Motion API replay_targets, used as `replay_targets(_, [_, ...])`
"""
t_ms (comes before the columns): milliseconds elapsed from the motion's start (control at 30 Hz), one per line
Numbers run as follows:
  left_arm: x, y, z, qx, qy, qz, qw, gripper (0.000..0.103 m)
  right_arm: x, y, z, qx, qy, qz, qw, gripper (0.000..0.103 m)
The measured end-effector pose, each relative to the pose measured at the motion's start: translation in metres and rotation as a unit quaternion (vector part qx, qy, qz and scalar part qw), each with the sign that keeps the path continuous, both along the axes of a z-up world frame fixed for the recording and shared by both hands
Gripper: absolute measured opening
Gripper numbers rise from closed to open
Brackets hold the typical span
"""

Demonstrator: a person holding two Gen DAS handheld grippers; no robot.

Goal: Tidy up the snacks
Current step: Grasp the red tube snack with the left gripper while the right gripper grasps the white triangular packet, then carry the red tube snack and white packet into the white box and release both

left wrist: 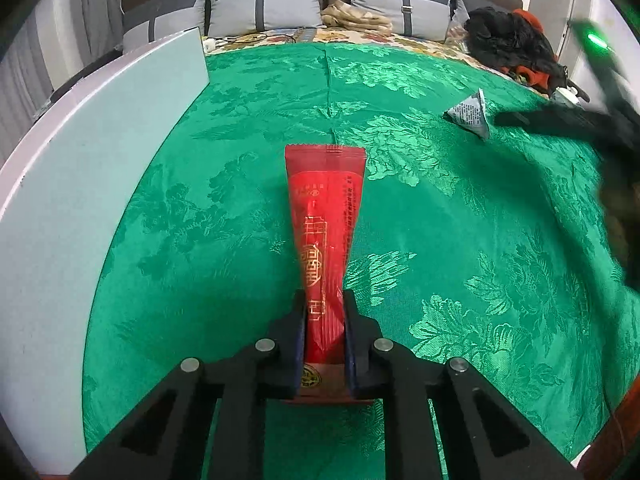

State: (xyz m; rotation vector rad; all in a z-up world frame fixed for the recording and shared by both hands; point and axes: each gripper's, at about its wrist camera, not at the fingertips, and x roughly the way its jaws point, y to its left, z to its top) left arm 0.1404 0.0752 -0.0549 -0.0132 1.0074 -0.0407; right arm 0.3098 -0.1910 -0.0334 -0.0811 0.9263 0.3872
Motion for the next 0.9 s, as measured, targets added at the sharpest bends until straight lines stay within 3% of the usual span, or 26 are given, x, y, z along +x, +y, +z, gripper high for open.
replay_targets(100, [0.001,-0.001,0.000,0.001,0.003,0.001,1.0000,0.015,0.037,0.016,-0.008,-0.018,-0.005,-0.011,1.000,0.084])
replay_targets(133, [0.001,-0.001,0.000,0.001,0.004,0.001,1.0000,0.015,0.043,0.021,-0.012,-0.023,-0.004,-0.008,1.000,0.075])
replay_targets(167, [0.001,-0.001,0.000,0.001,0.004,0.001,1.0000,0.015,0.045,0.023,-0.017,-0.032,0.000,-0.007,0.999,0.037])
replay_targets(300, [0.001,-0.001,-0.001,0.005,0.002,0.001,1.0000,0.015,0.042,0.015,-0.012,-0.020,0.005,-0.019,1.000,0.028])
replay_targets(367, [0.001,-0.002,-0.001,0.007,0.001,0.005,1.0000,0.015,0.029,0.011,-0.003,-0.020,-0.008,-0.016,1.000,0.014])
replay_targets(600, [0.001,-0.002,0.000,0.007,0.002,0.012,0.9999,0.015,-0.013,-0.003,0.014,-0.020,-0.001,0.000,1.000,0.012])
replay_targets(900, [-0.002,-0.001,-0.001,0.008,-0.003,0.003,1.0000,0.015,-0.052,-0.022,0.028,0.044,0.018,-0.008,0.999,0.012])
